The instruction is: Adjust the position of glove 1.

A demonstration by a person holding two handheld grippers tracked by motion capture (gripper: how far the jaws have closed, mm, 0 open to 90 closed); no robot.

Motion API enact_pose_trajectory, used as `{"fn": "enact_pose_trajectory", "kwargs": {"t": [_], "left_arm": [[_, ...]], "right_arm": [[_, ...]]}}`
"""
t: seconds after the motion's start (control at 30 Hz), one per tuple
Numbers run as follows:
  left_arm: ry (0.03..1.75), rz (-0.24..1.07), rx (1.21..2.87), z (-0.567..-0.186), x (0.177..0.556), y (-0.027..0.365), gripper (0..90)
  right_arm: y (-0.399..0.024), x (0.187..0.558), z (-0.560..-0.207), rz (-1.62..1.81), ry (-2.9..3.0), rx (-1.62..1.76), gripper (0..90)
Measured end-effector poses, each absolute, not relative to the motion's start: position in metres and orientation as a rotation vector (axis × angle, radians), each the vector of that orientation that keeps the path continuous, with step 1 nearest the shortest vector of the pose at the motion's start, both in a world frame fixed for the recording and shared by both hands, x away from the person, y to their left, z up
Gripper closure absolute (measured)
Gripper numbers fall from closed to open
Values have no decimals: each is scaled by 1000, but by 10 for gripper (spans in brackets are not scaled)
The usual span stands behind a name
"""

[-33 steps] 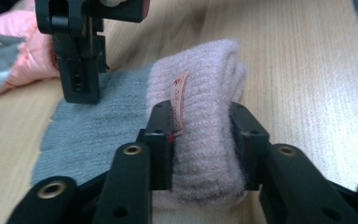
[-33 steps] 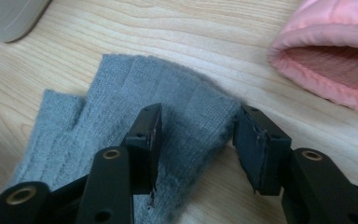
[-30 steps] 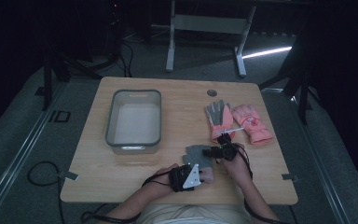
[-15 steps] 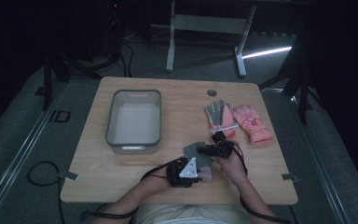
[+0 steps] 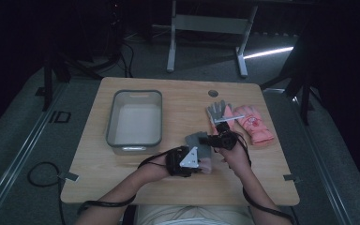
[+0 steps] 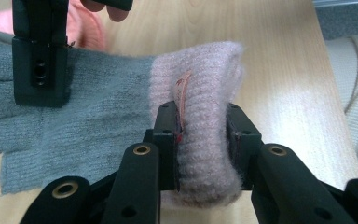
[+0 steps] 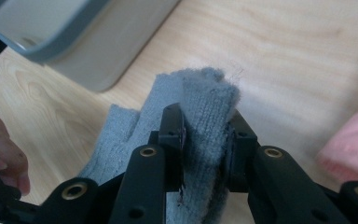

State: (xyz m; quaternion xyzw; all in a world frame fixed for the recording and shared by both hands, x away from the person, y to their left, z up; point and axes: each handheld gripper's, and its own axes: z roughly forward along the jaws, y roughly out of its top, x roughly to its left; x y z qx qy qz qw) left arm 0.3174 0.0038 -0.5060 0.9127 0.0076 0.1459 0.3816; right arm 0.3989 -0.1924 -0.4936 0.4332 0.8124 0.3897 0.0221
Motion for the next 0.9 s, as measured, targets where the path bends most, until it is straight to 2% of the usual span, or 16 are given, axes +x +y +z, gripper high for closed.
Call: {"fn": "enact_pose_trajectory", "kwargs": {"t": [0.37, 0.5, 0.9], "left_arm": [[30, 405, 2347, -473, 336, 14, 699], [15, 458, 2358, -462, 338, 19, 699], [3, 507, 2357, -426, 358, 56, 699]], "right_arm": [[-182, 414, -457, 1274, 2483, 1275, 738], [-174, 418, -446, 1297, 2473, 1251, 738], [-142, 436, -410, 1340, 2454, 1163, 739]]}}
